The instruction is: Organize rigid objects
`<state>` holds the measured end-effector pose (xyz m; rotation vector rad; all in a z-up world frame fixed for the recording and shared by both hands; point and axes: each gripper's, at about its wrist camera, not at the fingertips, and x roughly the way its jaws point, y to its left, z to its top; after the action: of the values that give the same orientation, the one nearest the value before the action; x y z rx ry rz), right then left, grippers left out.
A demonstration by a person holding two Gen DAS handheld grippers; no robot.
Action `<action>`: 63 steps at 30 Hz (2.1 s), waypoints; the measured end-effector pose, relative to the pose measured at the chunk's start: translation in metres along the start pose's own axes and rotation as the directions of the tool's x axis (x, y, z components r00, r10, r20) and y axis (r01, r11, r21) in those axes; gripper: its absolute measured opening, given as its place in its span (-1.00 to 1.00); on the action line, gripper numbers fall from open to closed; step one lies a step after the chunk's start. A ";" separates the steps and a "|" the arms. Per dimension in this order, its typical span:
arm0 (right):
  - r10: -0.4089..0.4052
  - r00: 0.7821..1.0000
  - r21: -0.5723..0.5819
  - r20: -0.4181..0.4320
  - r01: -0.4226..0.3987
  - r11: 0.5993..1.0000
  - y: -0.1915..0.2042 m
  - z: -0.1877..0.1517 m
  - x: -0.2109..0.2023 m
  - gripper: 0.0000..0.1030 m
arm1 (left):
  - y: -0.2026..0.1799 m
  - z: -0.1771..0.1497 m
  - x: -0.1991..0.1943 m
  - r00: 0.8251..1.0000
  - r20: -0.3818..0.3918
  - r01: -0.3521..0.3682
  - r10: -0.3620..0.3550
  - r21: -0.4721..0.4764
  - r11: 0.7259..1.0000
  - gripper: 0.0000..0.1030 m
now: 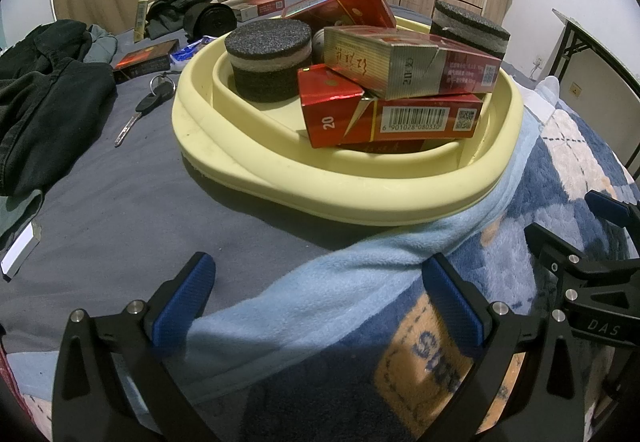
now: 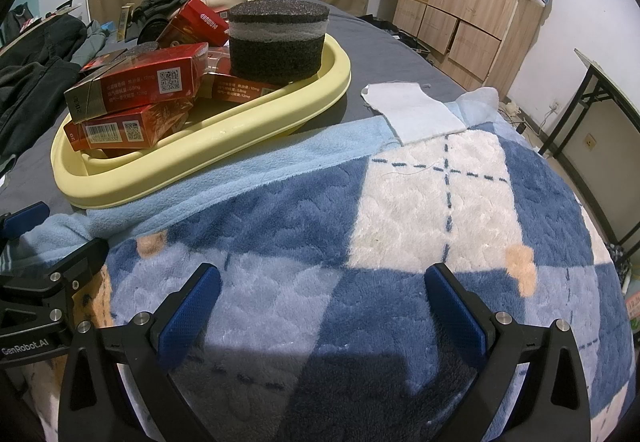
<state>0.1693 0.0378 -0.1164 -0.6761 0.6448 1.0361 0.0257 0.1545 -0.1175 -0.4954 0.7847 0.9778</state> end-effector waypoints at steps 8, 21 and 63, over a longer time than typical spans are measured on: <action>0.000 1.000 0.000 0.000 0.000 1.000 -0.001 0.000 0.001 0.99 | 0.000 0.000 0.000 1.000 0.000 0.000 0.000 0.000 1.000 1.00; 0.000 1.000 0.000 0.000 0.000 1.000 0.000 0.000 0.000 0.99 | 0.000 0.000 0.000 1.000 0.000 0.000 0.000 0.000 1.000 1.00; -0.001 1.000 -0.001 0.000 0.001 1.000 0.001 0.000 0.000 0.99 | 0.000 0.000 0.000 1.000 0.000 0.000 0.000 0.000 1.000 1.00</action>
<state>0.1685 0.0376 -0.1165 -0.6770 0.6439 1.0360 0.0260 0.1541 -0.1174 -0.4956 0.7847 0.9779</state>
